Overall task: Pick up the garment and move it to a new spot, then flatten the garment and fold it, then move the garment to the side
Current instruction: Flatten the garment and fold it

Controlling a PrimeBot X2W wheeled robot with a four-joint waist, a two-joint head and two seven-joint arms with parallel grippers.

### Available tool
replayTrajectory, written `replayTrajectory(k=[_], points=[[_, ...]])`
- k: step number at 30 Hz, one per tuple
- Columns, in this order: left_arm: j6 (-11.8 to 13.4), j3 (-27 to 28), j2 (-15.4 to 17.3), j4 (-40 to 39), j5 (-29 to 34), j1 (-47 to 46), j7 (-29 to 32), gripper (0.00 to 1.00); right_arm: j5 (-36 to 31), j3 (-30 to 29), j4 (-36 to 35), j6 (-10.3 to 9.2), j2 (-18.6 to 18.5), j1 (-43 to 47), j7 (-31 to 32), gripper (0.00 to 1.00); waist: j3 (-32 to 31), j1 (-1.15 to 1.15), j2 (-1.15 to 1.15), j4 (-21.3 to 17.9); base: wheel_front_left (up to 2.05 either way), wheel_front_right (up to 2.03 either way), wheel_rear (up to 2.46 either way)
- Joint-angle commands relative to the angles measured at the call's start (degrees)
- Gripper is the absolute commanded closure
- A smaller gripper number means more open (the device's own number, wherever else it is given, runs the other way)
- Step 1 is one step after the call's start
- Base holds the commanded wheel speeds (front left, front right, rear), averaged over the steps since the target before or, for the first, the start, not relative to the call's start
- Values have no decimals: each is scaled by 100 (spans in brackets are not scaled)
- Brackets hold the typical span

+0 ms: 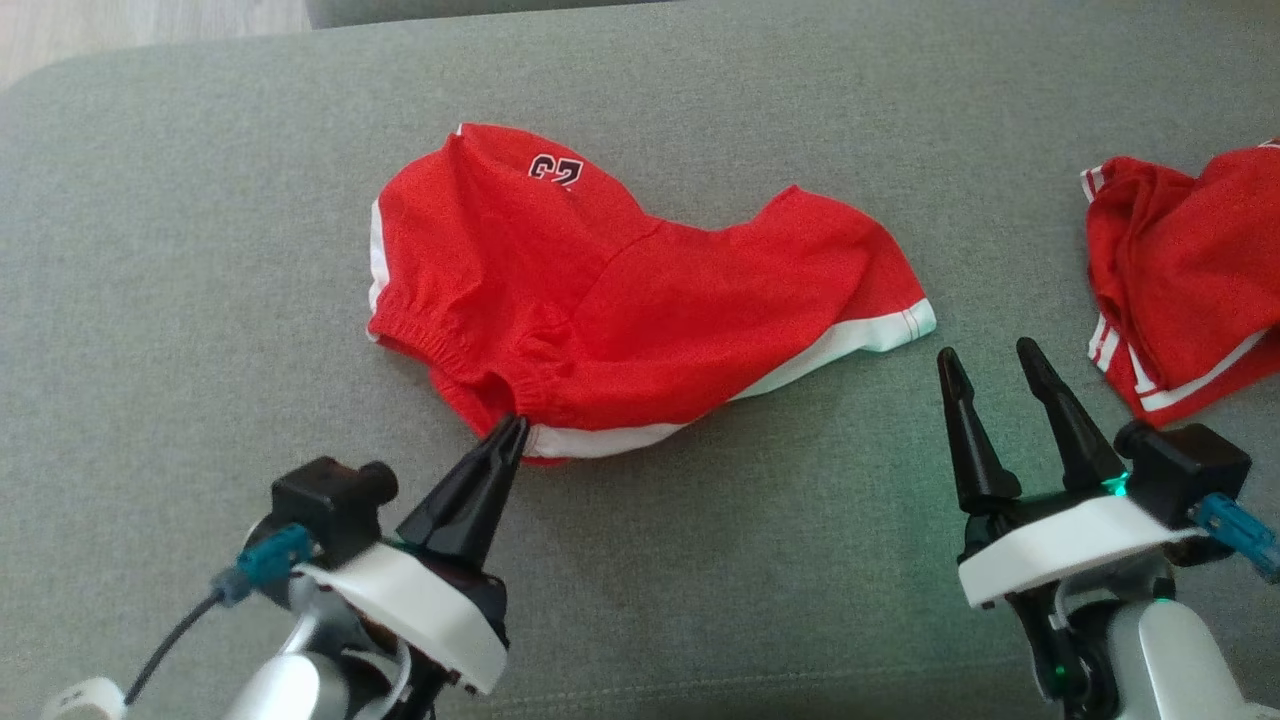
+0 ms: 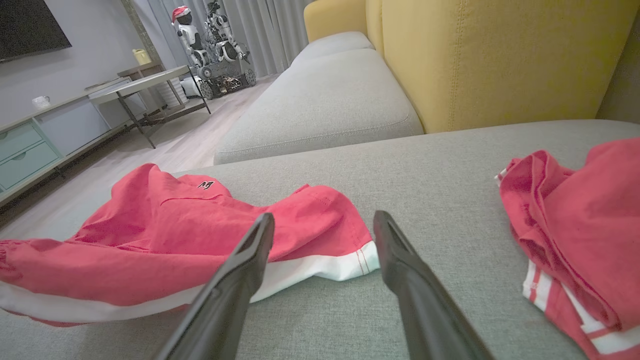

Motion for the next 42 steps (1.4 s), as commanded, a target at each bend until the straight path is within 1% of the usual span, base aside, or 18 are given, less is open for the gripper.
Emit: replayTrajectory(k=[1, 5, 9, 10, 11, 12, 13, 14, 15, 19, 20, 21, 22, 26, 30, 34, 38, 42], points=[[37, 316, 105, -221, -56, -192, 2, 100, 70, 111, -234, -4, -10, -160, 21, 0, 29, 0, 0, -8, 0, 0, 0], [87, 521, 5, 95, -334, -412, 63, 100, 81, 125, -269, -4, -10, -203, 50, 0, 110, 0, 0, -50, 0, 0, 0], [25, 808, -17, 813, -594, -876, 17, 100, 90, 151, -294, -4, -10, -269, 91, 0, 211, 0, 0, -139, 0, 0, 0], [25, 808, -17, 813, -594, -876, 17, 100, 90, 151, -294, -4, -10, -269, 91, 0, 211, 0, 0, -139, 0, 0, 0], [7, 862, -35, 1030, -652, -1000, 0, 100, 90, 154, -295, -4, -10, -286, 100, 0, 233, 0, 0, -165, 0, 0, 0], [-33, 942, -51, 1491, -718, -1236, -44, 100, 96, 155, -292, -4, -10, -312, 115, 0, 267, 0, 0, -213, 0, 0, 0], [-33, 942, -51, 1491, -718, -1236, -44, 100, 96, 155, -292, -4, -10, -312, 115, 0, 267, 0, 0, -213, 0, 0, 0], [-73, 1002, -70, 1955, -783, -1422, -88, 100, 107, 161, -286, -4, -10, -328, 122, 0, 292, 0, 0, -258, 0, 0, 0], [-98, 1021, -79, 2164, -803, -1500, -126, 100, 116, 161, -282, -4, -10, -331, 124, 0, 303, 0, 0, -278, 0, 0, 0], [-195, 994, -106, 2669, -824, -1631, -209, 100, 146, 155, -268, -4, -10, -330, 123, 0, 318, 0, 0, -308, 0, 0, 0], [-223, 970, -123, 2784, -822, -1648, -243, 95, 150, 149, -265, -4, -10, -325, 119, 0, 318, 0, 0, -309, 0, 0, 0], [-223, 970, -151, 2873, -822, -1653, -304, 53, 155, 139, -260, -4, -10, -319, 114, 0, 312, 0, 0, -303, 0, 0, 0], [-192, 979, -176, 2939, -802, -1650, -393, 0, 158, 127, -253, -4, -10, -313, 108, 0, 302, 0, 0, -291, 0, 0, 0], [-59, 993, -260, 2984, -685, -1527, -789, 0, 129, 109, -245, -4, -10, -317, 90, 0, 206, 0, 0, -212, 0, 0, 0], [134, 1009, -310, 2727, -518, -1287, -1224, 0, 72, 74, -251, -4, -9, -328, 94, 0, 55, 0, 0, -111, 0, 0, 0], [510, 1025, -286, 2266, -123, -1053, -1665, 0, -51, 33, -275, -4, -9, -338, 95, 0, -105, 0, 0, -10, 0, 0, 0], [780, 1159, -313, 1760, 145, -861, -1878, 0, -134, -8, -292, -4, -9, -328, 128, 0, -242, 0, 0, 78, 0, 0, 0], [941, 1264, -258, 1376, 481, -673, -1937, 0, -180, -44, -292, -4, -9, -284, 158, 0, -344, 0, 0, 128, 0, 0, 0]])
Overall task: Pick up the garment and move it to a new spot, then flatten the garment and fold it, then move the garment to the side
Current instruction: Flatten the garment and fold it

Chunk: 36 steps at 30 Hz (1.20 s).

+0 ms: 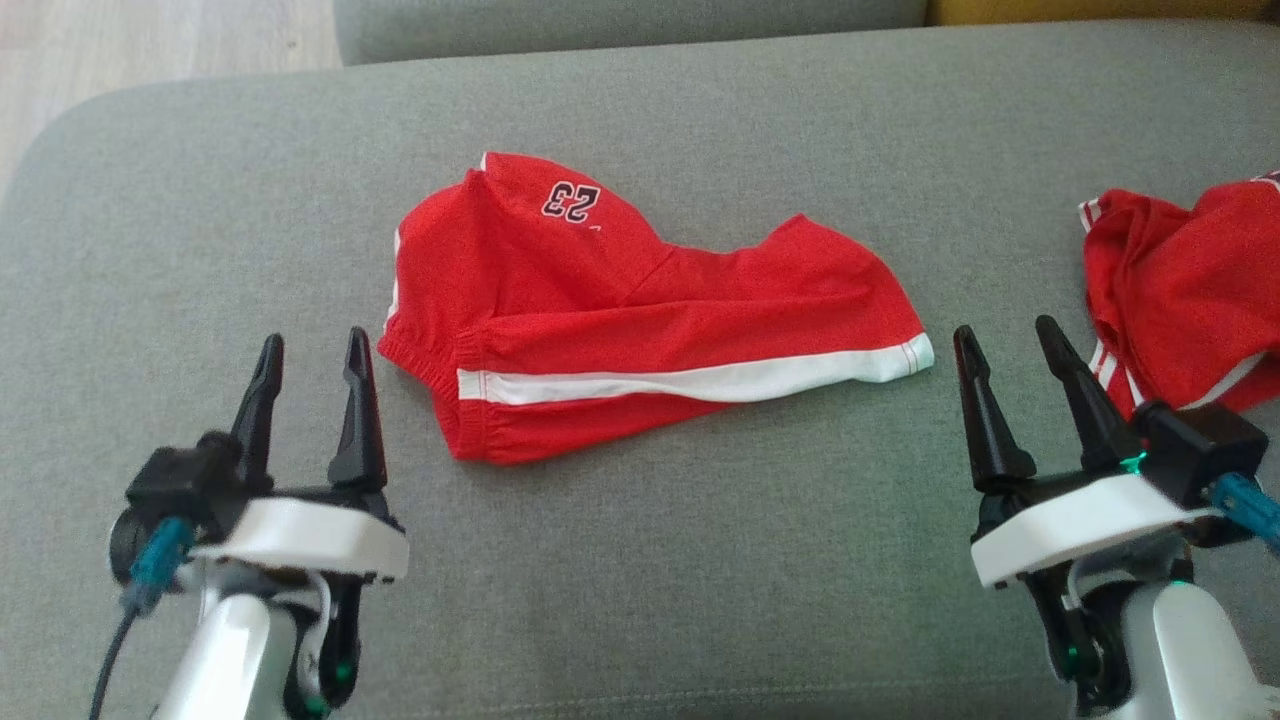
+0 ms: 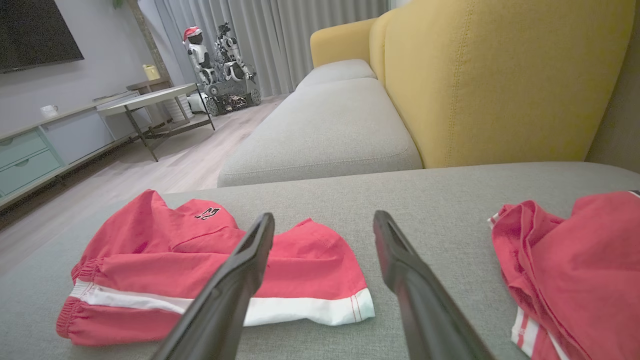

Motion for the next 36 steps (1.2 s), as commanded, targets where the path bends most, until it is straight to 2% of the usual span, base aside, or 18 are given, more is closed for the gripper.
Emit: replayTrajectory(k=[1, 7, 14, 33, 36], points=[[57, 235, 169, -251, 125, -38, -61, 0, -91, 98, -216, -4, -13, -107, 9, 0, -51, 0, 0, 26, 0, 0, 0], [113, 152, 410, -501, 517, 359, -67, 0, -145, 95, -202, -4, -13, 20, 64, 0, -185, 0, 0, 40, 0, 0, 0], [67, 71, 543, -629, 492, 653, 100, 0, -205, 78, -215, -4, -13, 182, 115, 0, -282, 0, 0, 37, 0, 0, 0], [85, -10, 551, -640, 378, 617, 228, 0, -162, 104, -290, -4, -12, 242, 193, 0, -316, 0, 0, 4, 0, 0, 0], [-59, -107, 531, -599, 292, 444, 355, 0, -152, 113, -310, -4, -12, 214, 207, 0, -257, 0, 0, -2, 0, 0, 0]])
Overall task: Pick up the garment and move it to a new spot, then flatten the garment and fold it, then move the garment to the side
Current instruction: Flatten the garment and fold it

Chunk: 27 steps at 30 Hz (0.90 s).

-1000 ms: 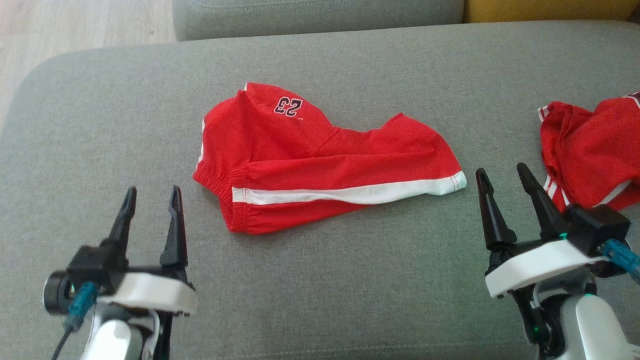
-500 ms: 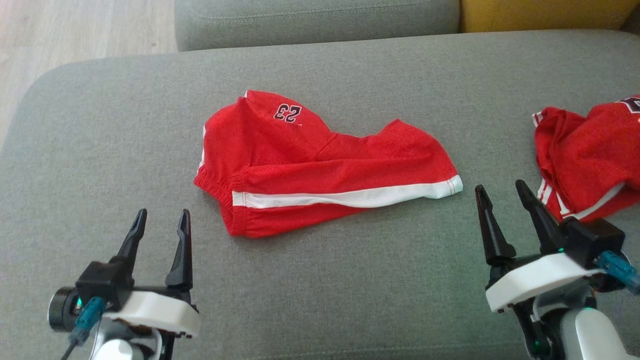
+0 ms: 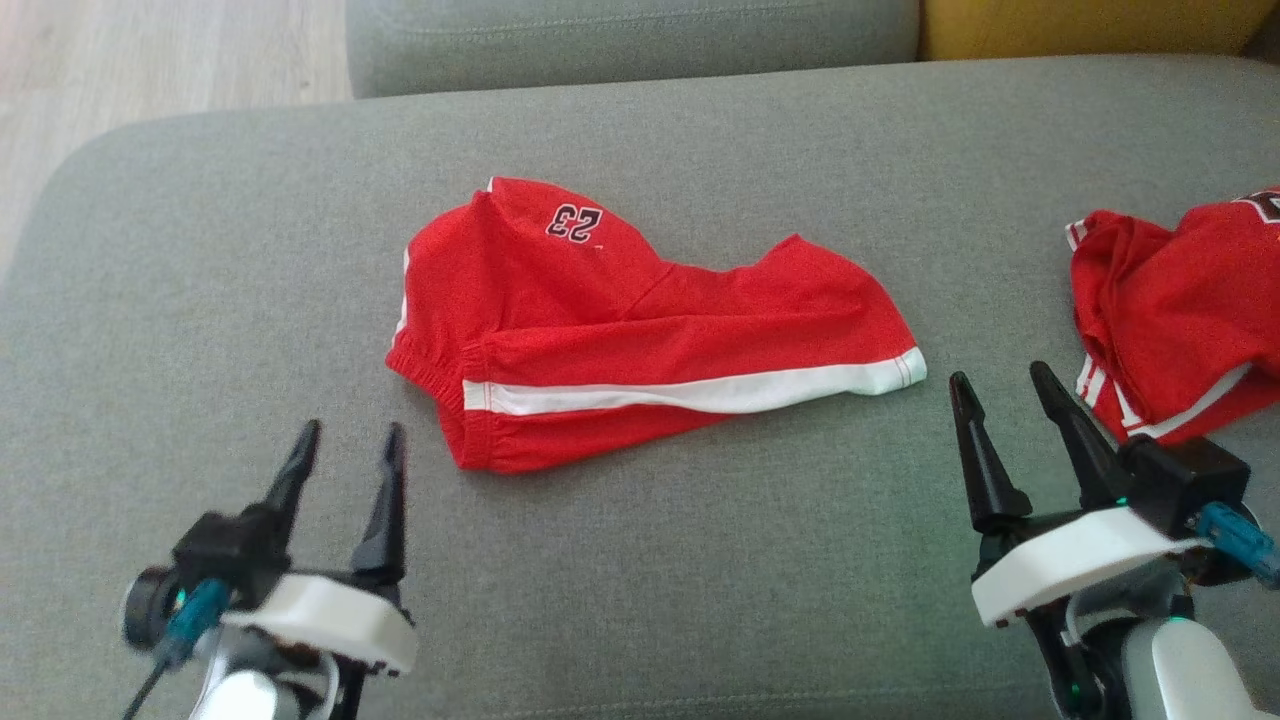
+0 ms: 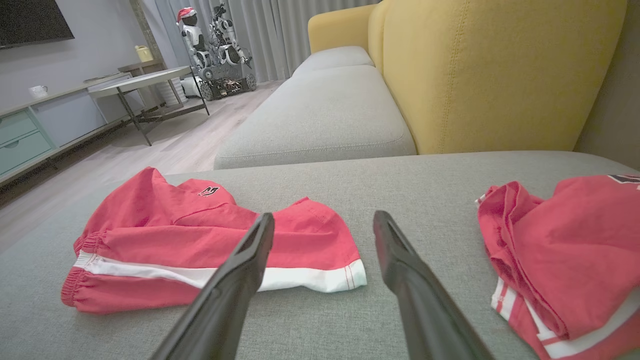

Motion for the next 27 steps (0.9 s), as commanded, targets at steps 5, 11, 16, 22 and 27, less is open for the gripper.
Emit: replayTrajectory(k=[5, 11, 16, 22, 27], points=[[-449, -78, 6, 140, -276, -969, 511, 0, 65, 202, -248, -4, -13, -274, 15, 0, 181, 0, 0, -74, 0, 0, 0], [-848, -271, -167, 956, -690, -1543, 1139, 0, 148, 264, -186, -4, -13, -353, -27, 0, 358, 0, 0, -222, 0, 0, 0], [-936, -243, -247, 1568, -875, -1819, 1279, 0, 172, 273, -138, -4, -13, -400, -71, 0, 469, 0, 0, -302, 0, 0, 0], [-1077, -262, -282, 1867, -996, -1948, 1247, 0, 181, 246, -116, -4, -13, -430, -109, 0, 549, 0, 0, -319, 0, 0, 0], [-1209, -298, -277, 1950, -1093, -2016, 1209, 54, 205, 235, -88, -4, -13, -469, -127, 0, 596, 0, 0, -309, 0, 0, 0]])
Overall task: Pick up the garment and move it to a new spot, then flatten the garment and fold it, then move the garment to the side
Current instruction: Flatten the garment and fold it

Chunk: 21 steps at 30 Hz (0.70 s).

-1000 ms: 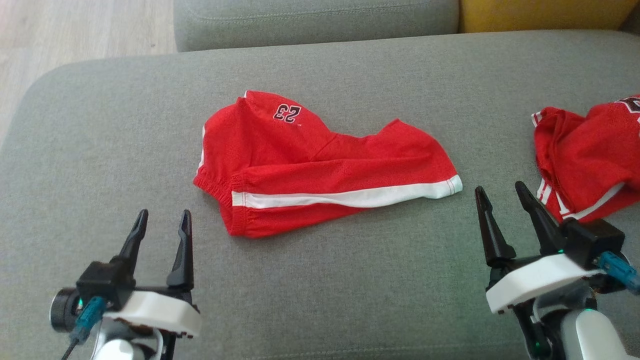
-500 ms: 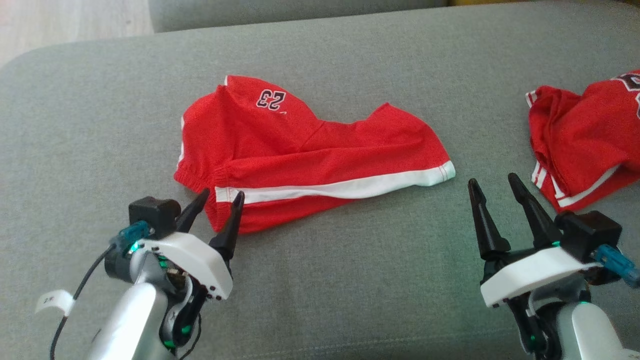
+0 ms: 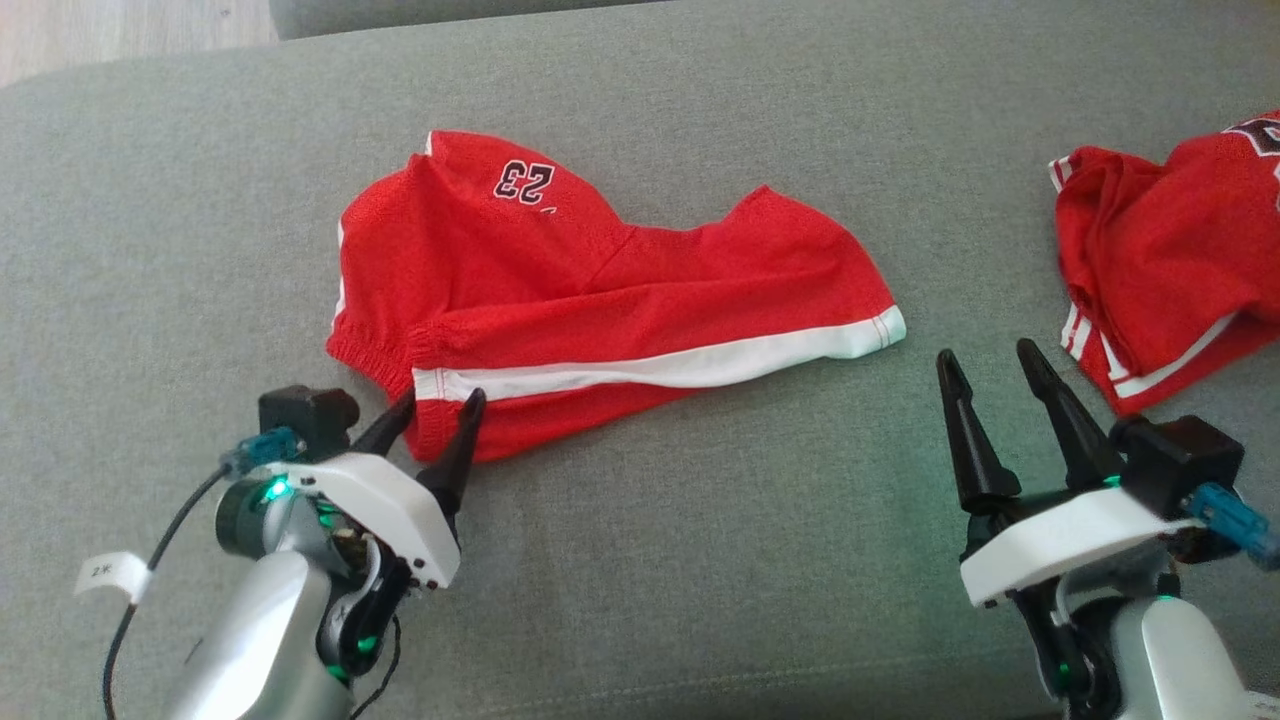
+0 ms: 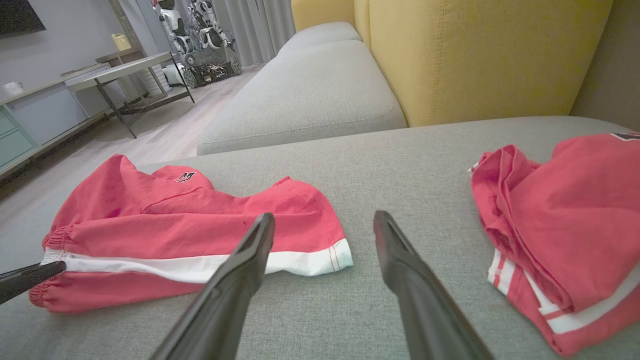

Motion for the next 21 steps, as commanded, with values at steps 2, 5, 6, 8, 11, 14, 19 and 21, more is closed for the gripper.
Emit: replayTrajectory(k=[2, 5, 6, 8, 11, 14, 19, 21], points=[[-44, 163, 90, -150, -36, -320, -70, 89, 56, 112, -174, -4, -14, -248, -53, 0, 9, 0, 0, 9, 0, 0, 0], [-57, 144, 114, -165, -2, -369, -154, 100, 54, 84, -144, -4, -14, -277, -50, 0, 28, 0, 0, 30, 0, 0, 0], [-53, 134, 118, -170, 17, -382, -179, 100, 44, 67, -121, -4, -14, -290, -44, 0, 27, 0, 0, 42, 0, 0, 0], [-40, 102, 117, -200, 54, -401, -209, 100, 15, 27, -55, -4, -14, -338, -21, 0, 27, 0, 0, 68, 0, 0, 0], [-31, 46, 103, -256, 98, -423, -243, 100, -30, -54, 149, -4, -51, -503, 39, 0, 31, 0, 0, 130, 0, 0, 0], [-32, -3, 87, -308, 131, -454, -290, 100, -92, -115, 492, -4, -130, -803, 153, 0, 51, 0, 0, 212, 0, 0, 0], [-47, -103, 43, -428, 203, -518, -419, 100, -138, -80, 1419, -4, -325, -1396, 386, 0, 113, 0, 0, 401, 0, 0, 0], [-64, -151, 12, -451, 211, -541, -449, 100, -149, -13, 1803, -4, -370, -1571, 472, 0, 130, 0, 0, 479, 0, 0, 0]])
